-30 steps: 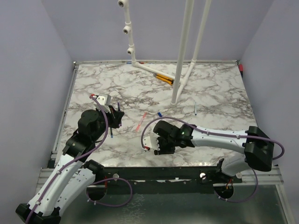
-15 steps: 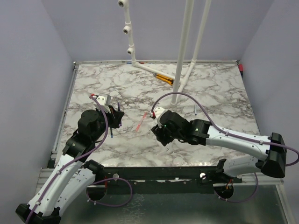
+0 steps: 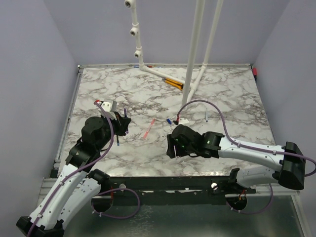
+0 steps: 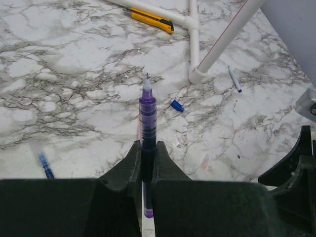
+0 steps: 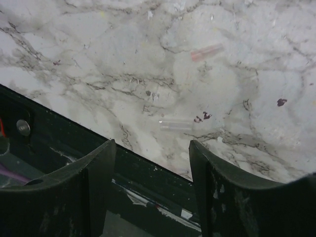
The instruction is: Insert the pens into the pen caps
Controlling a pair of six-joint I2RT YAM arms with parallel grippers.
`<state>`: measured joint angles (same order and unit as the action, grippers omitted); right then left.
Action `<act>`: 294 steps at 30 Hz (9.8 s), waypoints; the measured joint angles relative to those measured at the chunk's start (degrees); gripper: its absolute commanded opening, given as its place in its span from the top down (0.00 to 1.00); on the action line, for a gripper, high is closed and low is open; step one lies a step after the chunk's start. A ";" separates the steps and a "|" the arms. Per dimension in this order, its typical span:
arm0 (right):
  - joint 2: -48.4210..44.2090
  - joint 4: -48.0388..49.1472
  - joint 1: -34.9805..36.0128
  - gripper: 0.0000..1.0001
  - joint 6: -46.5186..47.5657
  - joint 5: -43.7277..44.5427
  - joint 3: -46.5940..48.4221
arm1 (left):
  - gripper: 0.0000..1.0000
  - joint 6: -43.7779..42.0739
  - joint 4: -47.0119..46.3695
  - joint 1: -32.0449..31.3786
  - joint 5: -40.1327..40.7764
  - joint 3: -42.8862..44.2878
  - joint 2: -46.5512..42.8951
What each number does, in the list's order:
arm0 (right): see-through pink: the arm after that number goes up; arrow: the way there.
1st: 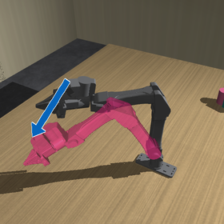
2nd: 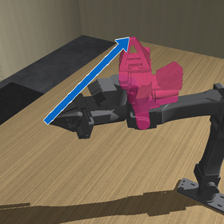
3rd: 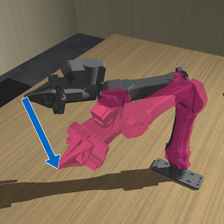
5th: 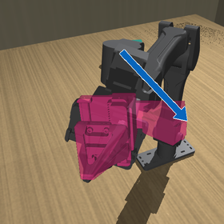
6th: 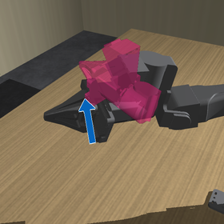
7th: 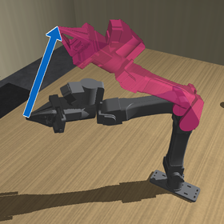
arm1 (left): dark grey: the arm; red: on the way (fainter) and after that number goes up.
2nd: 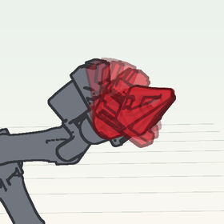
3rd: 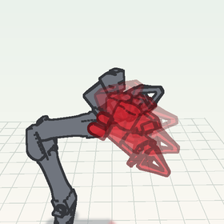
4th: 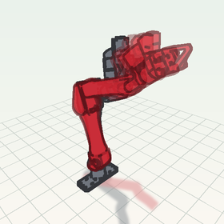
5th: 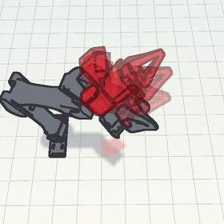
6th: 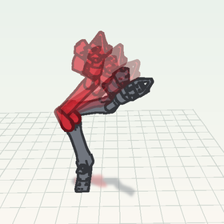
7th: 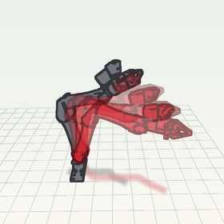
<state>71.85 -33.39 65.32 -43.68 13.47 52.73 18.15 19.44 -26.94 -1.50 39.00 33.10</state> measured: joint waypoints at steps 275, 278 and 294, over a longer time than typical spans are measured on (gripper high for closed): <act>-9.38 46.42 4.39 0.46 21.86 -8.48 1.81 | 1.00 12.72 -24.46 -1.20 -43.04 -8.87 -5.90; -9.40 43.45 4.39 0.46 22.80 -7.58 5.51 | 1.00 12.68 -24.48 -1.20 -43.01 -8.87 -5.90; -0.42 32.33 4.39 0.54 23.15 -5.05 18.53 | 1.00 12.68 -24.48 -1.20 -42.99 -8.87 -6.23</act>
<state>71.44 -1.06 69.71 -20.53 8.43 71.26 30.83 -5.04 -28.14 -44.49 30.13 26.87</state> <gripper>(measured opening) 0.490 0.052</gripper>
